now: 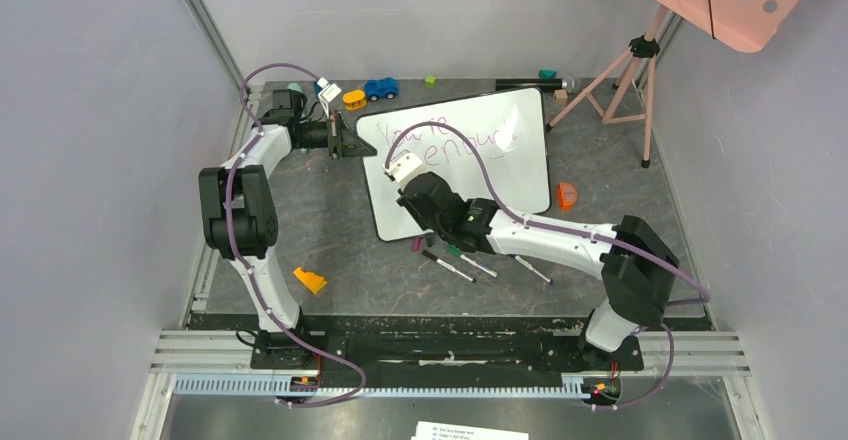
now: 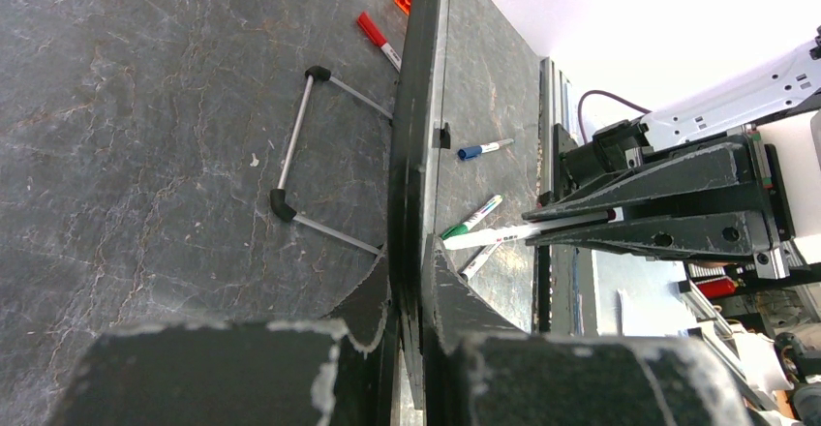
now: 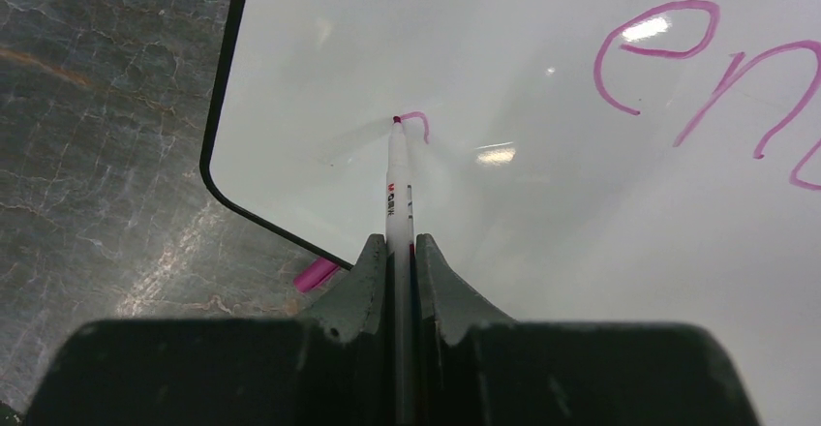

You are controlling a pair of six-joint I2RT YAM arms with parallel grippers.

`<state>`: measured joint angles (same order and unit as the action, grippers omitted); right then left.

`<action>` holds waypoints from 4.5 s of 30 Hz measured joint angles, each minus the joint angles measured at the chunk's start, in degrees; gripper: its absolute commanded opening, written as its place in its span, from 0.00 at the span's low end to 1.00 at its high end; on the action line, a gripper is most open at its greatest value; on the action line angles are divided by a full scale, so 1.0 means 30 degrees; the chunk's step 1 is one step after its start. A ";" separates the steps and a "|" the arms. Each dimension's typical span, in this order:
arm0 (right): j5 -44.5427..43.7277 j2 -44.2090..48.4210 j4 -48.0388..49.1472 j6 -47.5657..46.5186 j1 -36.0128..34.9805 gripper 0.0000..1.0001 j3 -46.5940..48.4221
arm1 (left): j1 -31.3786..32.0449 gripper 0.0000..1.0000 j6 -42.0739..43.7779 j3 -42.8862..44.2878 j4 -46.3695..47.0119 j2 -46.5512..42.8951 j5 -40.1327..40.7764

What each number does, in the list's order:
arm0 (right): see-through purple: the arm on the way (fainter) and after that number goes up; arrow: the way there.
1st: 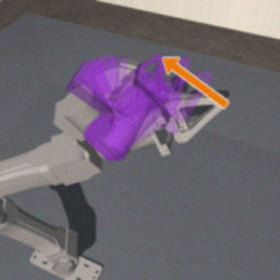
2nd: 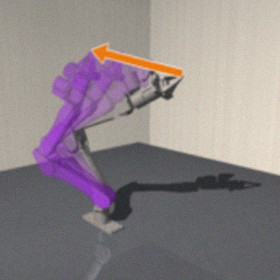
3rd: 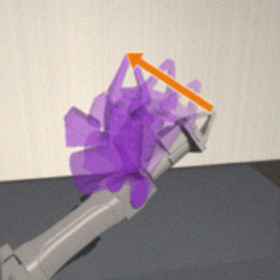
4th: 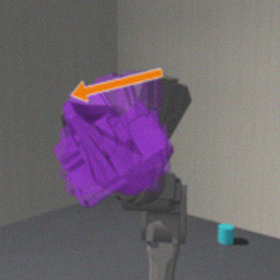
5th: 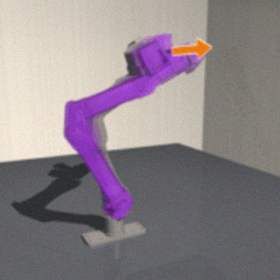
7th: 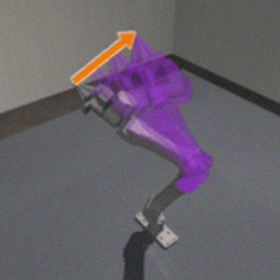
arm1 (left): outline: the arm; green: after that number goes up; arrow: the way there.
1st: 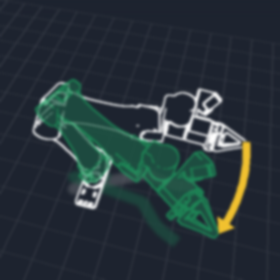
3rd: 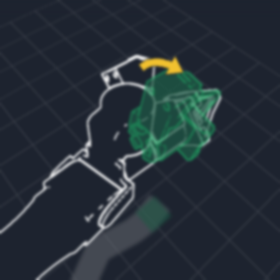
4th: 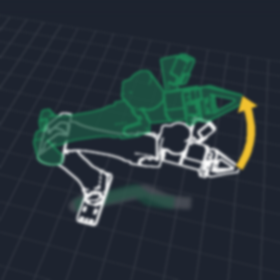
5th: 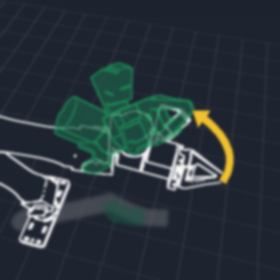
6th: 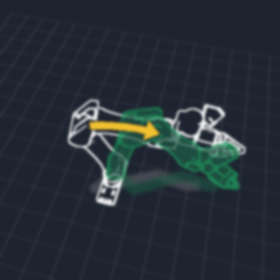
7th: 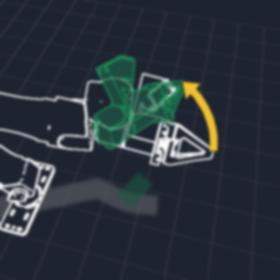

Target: Write a sentence on the whiteboard

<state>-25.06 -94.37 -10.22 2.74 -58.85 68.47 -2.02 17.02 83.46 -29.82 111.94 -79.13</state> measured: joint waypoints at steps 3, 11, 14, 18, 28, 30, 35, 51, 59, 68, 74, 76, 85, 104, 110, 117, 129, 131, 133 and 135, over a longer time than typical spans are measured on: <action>0.0277 -0.0051 -0.0029 -0.0146 -0.0146 0.00 -0.0007 | 0.0000 0.02 0.0000 0.0000 0.0000 0.0000 0.0000; 0.0146 0.0007 -0.0087 -0.0364 -0.0357 0.00 -0.0539 | 0.0007 0.02 0.0007 0.0000 0.0000 0.0000 0.0000; -0.0204 0.0029 -0.0248 -0.0393 -0.0415 0.00 -0.0546 | 0.0007 0.02 0.0000 0.0000 0.0000 0.0000 0.0000; -0.0758 0.0095 -0.0423 -0.0437 -0.0437 0.00 -0.0546 | 0.0007 0.02 0.0000 0.0000 0.0000 0.0000 0.0000; -0.1464 0.0000 -0.0801 -0.0495 -0.0342 0.00 0.0015 | 0.0000 0.02 0.0000 0.0000 0.0000 0.0000 0.0000; -0.1508 -0.0044 -0.0867 -0.0510 -0.0291 0.00 0.0182 | 0.0000 0.02 0.0000 0.0000 0.0000 0.0000 0.0000; -0.1523 -0.0087 -0.0933 -0.0525 -0.0240 0.00 0.0313 | 0.0007 0.02 0.0000 0.0000 0.0000 0.0000 0.0000; -0.0525 0.0503 -0.0933 -0.0240 -0.0189 0.00 -0.0889 | 0.0007 0.02 0.0000 0.0000 0.0007 0.0000 0.0000; -0.0670 0.0889 -0.1457 -0.0291 -0.0036 0.00 -0.0896 | 0.0000 0.02 0.0000 0.0000 0.0000 0.0000 0.0000; -0.0153 0.1486 -0.1494 -0.0328 0.0474 0.00 -0.0087 | 0.0000 0.02 0.0000 0.0000 0.0000 0.0000 -0.0007; -0.0087 0.1428 -0.1494 -0.0408 0.0831 0.00 0.0612 | 0.0007 0.02 0.0000 0.0000 0.0000 0.0000 -0.0007; -0.0087 0.1253 -0.1486 -0.0444 0.0969 0.00 0.0845 | 0.0007 0.02 0.0000 0.0000 0.0000 0.0000 -0.0007; -0.0044 0.0503 -0.1479 -0.0510 0.1472 0.00 0.1231 | 0.0000 0.02 0.0000 0.0000 0.0000 0.0000 0.0000; 0.1260 0.1158 -0.0765 -0.0408 0.1523 0.00 -0.0525 | 0.0000 0.02 0.0000 0.0000 0.0007 0.0000 0.0007; 0.1639 0.1617 -0.0780 -0.0197 0.1443 0.00 -0.1457 | 0.0007 0.02 0.0000 0.0000 0.0000 0.0000 0.0000; 0.2426 0.1865 -0.0882 -0.0073 0.1588 0.00 -0.1472 | 0.0000 0.02 0.0000 0.0000 0.0000 0.0000 0.0000; 0.2965 0.2732 -0.0918 -0.0102 0.2317 0.00 -0.1311 | 0.0007 0.02 0.0000 0.0000 0.0000 0.0000 0.0000; 0.2907 0.2798 -0.0925 -0.0131 0.2404 0.00 -0.1319 | 0.0007 0.02 0.0000 0.0000 0.0000 0.0000 0.0000; 0.2856 0.2943 -0.0889 -0.0153 0.2463 0.00 -0.1348 | 0.0000 0.02 0.0000 0.0000 0.0000 0.0000 0.0000; 0.2827 0.3351 -0.0459 -0.0153 0.2484 0.00 -0.1727 | 0.0007 0.02 0.0000 0.0000 0.0000 0.0000 0.0000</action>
<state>-16.58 -84.31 -11.60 2.28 -51.40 63.29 -2.00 17.02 83.46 -29.82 111.94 -79.13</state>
